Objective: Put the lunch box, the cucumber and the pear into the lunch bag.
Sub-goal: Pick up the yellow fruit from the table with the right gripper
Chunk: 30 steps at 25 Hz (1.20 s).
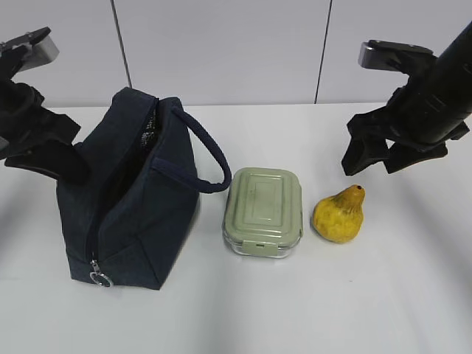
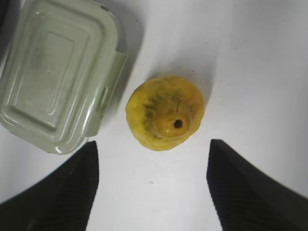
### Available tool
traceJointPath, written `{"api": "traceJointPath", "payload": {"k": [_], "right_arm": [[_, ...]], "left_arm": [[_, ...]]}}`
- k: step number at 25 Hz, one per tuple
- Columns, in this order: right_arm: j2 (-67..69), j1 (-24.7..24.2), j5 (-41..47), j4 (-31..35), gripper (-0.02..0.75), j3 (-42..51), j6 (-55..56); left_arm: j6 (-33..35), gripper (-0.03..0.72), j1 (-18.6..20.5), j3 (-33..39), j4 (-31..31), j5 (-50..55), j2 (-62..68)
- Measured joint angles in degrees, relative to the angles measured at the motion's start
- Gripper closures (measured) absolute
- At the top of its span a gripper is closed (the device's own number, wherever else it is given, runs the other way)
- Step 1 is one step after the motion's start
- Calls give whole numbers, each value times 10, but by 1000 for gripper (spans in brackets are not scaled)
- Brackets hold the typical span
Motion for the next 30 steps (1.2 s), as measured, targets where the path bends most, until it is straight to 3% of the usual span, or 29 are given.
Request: {"api": "traceJointPath", "payload": {"k": [18, 20, 25, 30], "right_arm": [[102, -5, -64, 50, 209, 0, -54], [108, -5, -64, 54, 241, 0, -59], [121, -5, -64, 57, 465, 0, -62], [97, -5, -63, 57, 491, -2, -63]], "left_arm": [[0, 686, 0, 0, 0, 0, 0], [0, 686, 0, 0, 0, 0, 0], [0, 686, 0, 0, 1, 0, 0], [1, 686, 0, 0, 2, 0, 0]]}}
